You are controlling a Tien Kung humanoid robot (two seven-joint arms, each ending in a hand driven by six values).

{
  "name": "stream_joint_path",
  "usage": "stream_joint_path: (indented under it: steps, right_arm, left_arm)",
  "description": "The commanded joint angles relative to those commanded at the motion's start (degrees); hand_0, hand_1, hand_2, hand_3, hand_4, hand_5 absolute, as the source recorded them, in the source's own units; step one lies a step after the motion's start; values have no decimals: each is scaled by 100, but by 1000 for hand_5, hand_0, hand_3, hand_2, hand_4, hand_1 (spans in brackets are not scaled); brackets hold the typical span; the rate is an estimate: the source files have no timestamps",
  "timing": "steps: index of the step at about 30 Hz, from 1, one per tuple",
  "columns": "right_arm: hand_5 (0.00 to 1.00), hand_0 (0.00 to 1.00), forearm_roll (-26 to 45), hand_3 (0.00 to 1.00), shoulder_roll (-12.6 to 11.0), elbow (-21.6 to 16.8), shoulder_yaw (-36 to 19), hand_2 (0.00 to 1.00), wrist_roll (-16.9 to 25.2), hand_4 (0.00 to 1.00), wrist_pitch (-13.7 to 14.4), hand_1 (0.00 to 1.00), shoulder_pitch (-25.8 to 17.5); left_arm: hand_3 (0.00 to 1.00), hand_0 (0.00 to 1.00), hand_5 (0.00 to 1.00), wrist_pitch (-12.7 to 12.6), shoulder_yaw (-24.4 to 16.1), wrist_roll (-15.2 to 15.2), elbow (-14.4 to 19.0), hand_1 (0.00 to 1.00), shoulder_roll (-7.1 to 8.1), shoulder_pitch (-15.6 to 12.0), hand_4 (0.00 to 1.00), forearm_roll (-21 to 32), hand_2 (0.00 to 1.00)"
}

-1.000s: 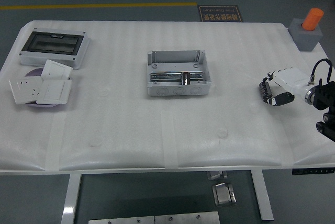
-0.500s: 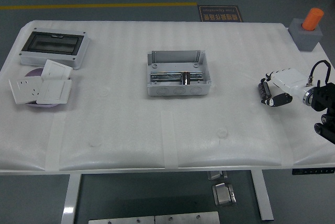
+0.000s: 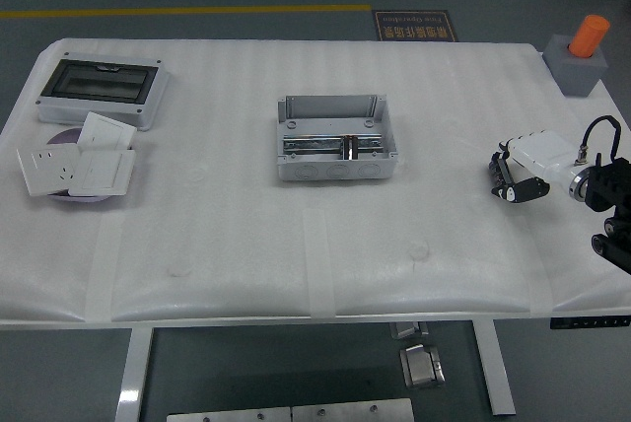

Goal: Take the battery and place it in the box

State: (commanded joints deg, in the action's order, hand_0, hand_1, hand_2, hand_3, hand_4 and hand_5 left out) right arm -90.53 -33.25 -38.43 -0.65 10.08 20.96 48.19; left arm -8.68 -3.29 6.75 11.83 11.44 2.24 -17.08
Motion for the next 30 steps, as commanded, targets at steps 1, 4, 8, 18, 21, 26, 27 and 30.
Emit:
stream_joint_path:
  steps: [1,4,8,18,21,26,27,30]
  right_arm:
    - [272,587,-5,659,2,-1,-4,663,0,487,-2,622,-2]
    - [272,587,-8,659,4,-4,-12,663,-1,487,-5,622,-11]
    - [223,570,25,664,-13,-51,6,663,-6,367,35,622,-10]
    - [244,571,-26,663,-148,-460,-262,661,-74,386,157,621,28]
    - [244,571,-104,663,-205,-724,-544,661,-114,386,189,621,33]
    - [217,571,-206,663,-162,-1183,-977,661,-183,346,227,622,96]
    - [217,571,-226,663,-125,-1262,-1038,661,-199,346,232,622,126]
    - [217,572,-225,662,60,-1446,-1163,661,-240,341,236,622,268]
  left_arm:
    - [655,589,379,-1,2,0,-1,616,1,1,588,1,495]
    - [655,589,379,-3,-4,2,0,616,5,4,588,-3,495]
    - [655,589,379,-5,19,3,-2,616,4,-2,590,11,495]
    - [655,589,379,-21,47,21,-4,616,8,17,591,41,495]
    - [655,589,379,-27,70,28,-7,616,3,22,591,65,495]
    - [656,589,378,-37,109,37,-20,617,-1,20,592,121,496]
    - [656,589,378,-39,125,38,-23,617,-3,19,592,140,496]
    - [657,590,379,-42,178,40,-33,617,-15,15,592,204,496]
